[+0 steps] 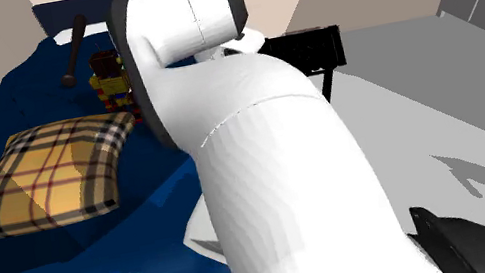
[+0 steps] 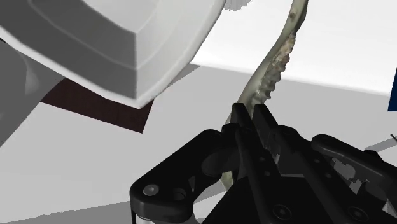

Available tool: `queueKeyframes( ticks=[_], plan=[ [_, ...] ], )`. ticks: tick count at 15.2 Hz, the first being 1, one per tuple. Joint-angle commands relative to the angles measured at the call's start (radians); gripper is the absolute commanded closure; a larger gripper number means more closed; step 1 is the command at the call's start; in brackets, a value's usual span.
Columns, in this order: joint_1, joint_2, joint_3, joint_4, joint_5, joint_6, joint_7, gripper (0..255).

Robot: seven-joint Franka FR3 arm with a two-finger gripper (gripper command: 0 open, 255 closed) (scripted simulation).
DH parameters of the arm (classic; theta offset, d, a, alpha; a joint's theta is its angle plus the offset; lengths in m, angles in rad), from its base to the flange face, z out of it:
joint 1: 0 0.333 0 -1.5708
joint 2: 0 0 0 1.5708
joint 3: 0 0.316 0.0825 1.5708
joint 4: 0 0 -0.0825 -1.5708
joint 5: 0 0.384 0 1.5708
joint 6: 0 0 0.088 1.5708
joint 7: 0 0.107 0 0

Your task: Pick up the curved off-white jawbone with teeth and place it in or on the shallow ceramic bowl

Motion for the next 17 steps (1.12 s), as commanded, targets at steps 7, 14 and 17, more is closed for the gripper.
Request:
queueKeyframes(
  ticks=[7, 14, 17],
  plan=[
    [0.151, -0.285, -0.137, -0.173, 0.058, -0.131, -0.029, 255],
    [0.220, -0.422, -0.166, -0.290, 0.084, -0.161, -0.027, 255],
    [0.228, -0.443, -0.154, -0.339, 0.097, -0.133, -0.027, 255]
  ],
)
